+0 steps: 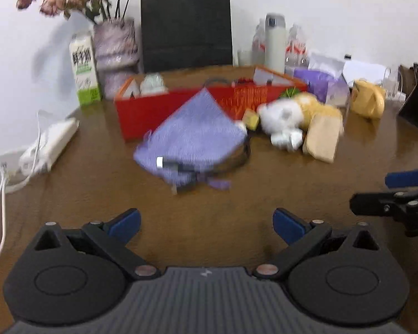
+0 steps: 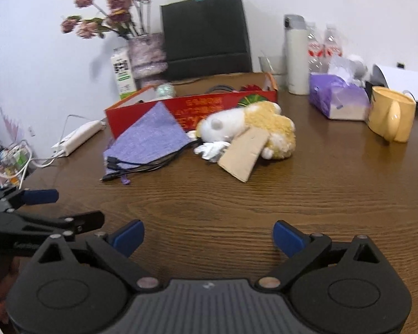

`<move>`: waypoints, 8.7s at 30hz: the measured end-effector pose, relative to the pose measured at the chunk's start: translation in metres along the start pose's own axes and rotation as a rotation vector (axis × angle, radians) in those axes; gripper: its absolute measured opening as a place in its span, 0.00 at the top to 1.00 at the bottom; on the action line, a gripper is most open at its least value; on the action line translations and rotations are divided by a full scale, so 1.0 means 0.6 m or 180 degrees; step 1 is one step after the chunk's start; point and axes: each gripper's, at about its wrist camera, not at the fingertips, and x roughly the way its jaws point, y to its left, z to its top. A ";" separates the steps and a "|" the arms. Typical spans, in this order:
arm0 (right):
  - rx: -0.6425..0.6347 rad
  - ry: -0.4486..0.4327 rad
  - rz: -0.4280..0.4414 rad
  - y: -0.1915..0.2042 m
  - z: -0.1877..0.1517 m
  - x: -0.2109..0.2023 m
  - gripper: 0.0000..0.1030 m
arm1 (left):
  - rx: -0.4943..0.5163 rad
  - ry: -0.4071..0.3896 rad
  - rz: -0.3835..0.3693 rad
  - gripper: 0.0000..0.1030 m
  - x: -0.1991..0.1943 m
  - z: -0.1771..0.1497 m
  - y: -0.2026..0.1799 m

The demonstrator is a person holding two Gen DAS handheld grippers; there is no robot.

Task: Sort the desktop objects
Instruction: 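Grasp the purple cloth pouch with the left tool while the right tool grasps the tan paper card, then carry the pouch and card over the cardboard box with both tools, then open both tools into the box and withdraw them over the desk, then grasp a white round disc with the left tool while the right tool grasps the crumpled white tissue, then carry the disc and tissue over the cardboard box with both tools, then open both tools into the box and withdraw them over the desk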

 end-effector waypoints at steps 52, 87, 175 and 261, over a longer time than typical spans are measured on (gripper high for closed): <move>-0.0456 -0.0034 0.0021 0.077 -0.027 -0.065 0.79 | -0.0494 -0.0034 -0.0478 0.94 -0.107 0.032 0.022; 0.0367 0.0611 0.0095 -0.042 0.439 0.397 0.92 | -0.0574 0.0672 -0.0074 0.76 0.426 0.379 0.086; -0.0641 -0.0128 0.0299 0.053 0.059 0.053 0.91 | -0.0518 0.0038 -0.0629 0.61 0.014 0.067 0.028; -0.0128 -0.0011 -0.0344 0.007 0.023 0.002 0.13 | -0.0340 0.0098 0.0006 0.00 -0.014 0.001 -0.019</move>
